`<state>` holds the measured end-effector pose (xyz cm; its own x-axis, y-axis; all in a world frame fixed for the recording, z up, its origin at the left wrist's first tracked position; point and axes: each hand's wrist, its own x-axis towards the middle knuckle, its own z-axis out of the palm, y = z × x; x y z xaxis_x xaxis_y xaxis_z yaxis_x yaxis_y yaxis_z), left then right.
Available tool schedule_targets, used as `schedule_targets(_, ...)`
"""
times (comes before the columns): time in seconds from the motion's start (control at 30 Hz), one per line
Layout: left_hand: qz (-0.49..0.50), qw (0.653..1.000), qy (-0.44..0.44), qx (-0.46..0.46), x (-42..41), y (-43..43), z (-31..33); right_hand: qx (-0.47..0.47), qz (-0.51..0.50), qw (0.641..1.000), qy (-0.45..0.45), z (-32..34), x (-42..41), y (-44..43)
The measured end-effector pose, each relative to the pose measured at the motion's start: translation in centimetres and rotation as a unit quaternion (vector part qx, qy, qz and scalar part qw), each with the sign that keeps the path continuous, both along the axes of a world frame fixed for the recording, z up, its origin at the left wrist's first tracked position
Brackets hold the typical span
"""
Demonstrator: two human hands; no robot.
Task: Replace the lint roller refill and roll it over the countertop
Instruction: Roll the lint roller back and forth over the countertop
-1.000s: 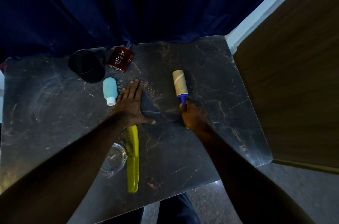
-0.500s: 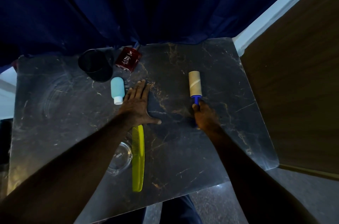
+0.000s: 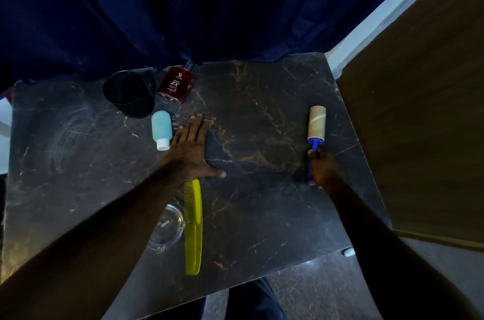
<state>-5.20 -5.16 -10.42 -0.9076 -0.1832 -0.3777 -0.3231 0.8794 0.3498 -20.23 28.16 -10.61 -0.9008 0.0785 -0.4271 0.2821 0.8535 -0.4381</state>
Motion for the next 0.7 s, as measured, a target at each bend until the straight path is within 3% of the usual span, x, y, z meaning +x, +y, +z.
schedule_targets(0.37,0.003,1.0,0.028,-0.004,0.0,-0.1,-0.9,0.003,-0.08,0.997,-0.007,1.5,0.1,3.6)
schedule_targets(0.7,0.004,0.999,0.04,-0.01,0.1,-0.1,-1.2,0.036,-0.05,0.998,-0.022,2.0,-0.4,4.6)
